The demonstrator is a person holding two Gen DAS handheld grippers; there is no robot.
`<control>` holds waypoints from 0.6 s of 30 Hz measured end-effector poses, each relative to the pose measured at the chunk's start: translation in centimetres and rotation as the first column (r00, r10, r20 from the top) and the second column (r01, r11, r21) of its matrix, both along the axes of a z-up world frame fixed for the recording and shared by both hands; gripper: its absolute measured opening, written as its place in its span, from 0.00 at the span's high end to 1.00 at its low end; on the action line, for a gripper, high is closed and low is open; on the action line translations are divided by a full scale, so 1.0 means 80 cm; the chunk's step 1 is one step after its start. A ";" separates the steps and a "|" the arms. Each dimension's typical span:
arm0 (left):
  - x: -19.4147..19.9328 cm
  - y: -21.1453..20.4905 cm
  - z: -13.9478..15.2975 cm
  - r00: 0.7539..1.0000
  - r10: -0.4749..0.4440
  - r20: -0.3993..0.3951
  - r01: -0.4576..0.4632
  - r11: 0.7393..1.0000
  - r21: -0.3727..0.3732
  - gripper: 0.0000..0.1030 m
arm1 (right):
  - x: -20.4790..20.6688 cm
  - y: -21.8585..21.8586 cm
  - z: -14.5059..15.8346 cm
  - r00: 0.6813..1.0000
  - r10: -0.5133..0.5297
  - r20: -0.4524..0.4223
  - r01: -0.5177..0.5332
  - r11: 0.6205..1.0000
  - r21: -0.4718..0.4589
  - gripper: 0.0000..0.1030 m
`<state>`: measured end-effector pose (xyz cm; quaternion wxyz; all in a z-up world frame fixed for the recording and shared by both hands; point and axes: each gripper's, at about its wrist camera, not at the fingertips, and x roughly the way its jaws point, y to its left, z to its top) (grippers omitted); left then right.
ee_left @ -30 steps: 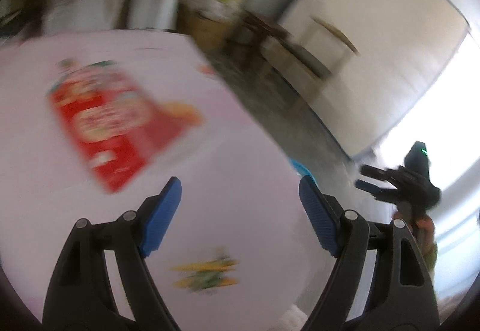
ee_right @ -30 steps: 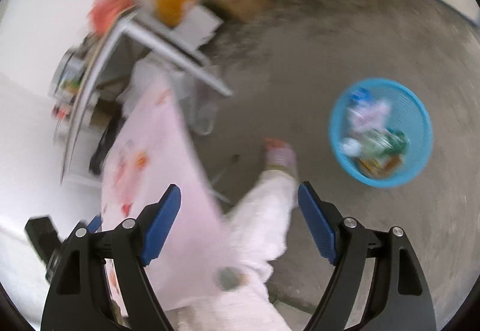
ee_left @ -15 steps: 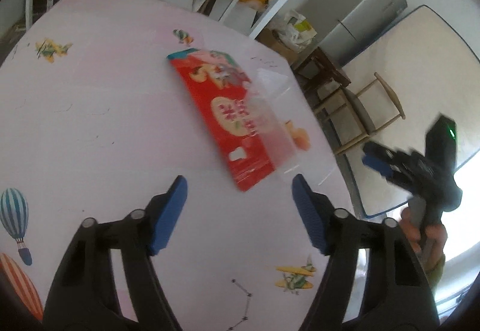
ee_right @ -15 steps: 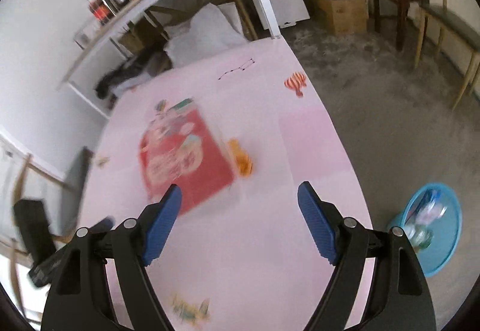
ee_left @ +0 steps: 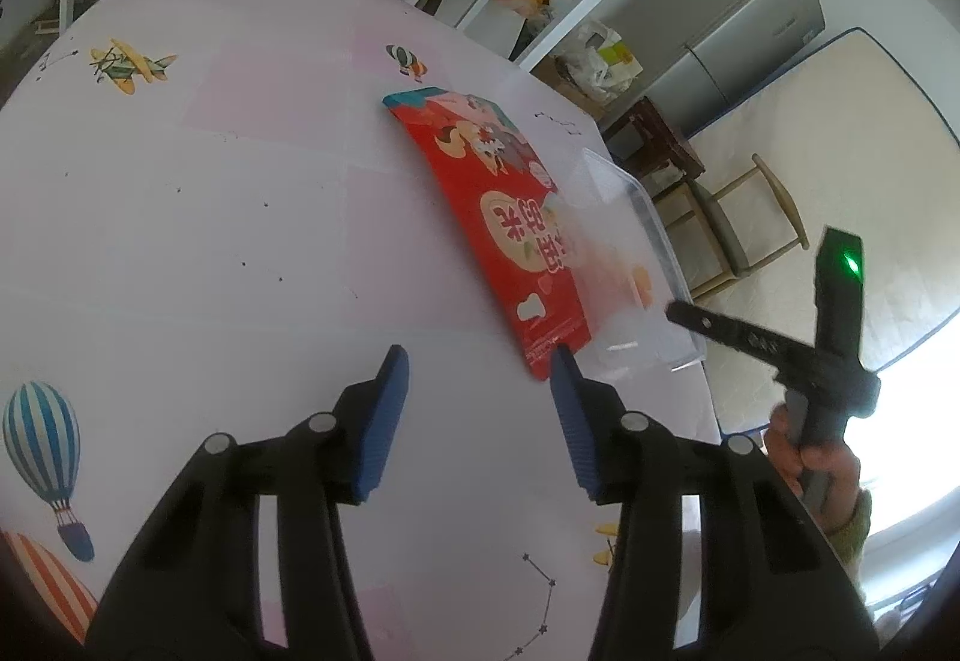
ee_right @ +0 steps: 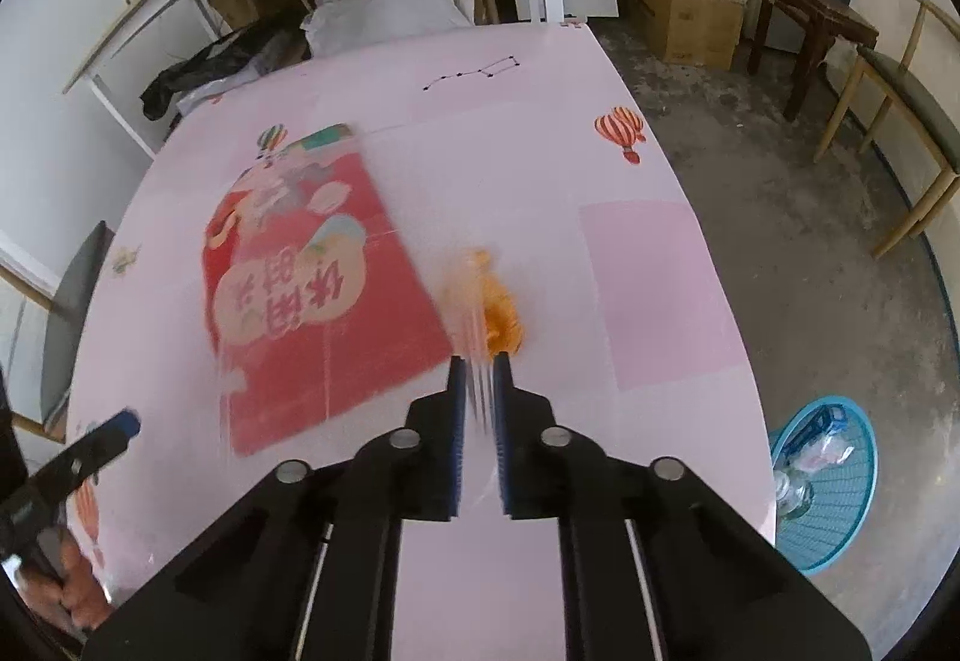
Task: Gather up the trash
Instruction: 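Close the left gripper on the edge of the red snack bag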
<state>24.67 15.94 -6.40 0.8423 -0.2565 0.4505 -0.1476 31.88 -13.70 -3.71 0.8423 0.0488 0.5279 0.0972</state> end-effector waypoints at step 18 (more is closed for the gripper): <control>0.098 -0.036 -0.033 0.990 0.000 -0.143 -0.016 0.994 -0.110 0.55 | -0.080 -0.054 -0.004 0.999 -0.040 -0.006 0.041 0.992 0.123 0.94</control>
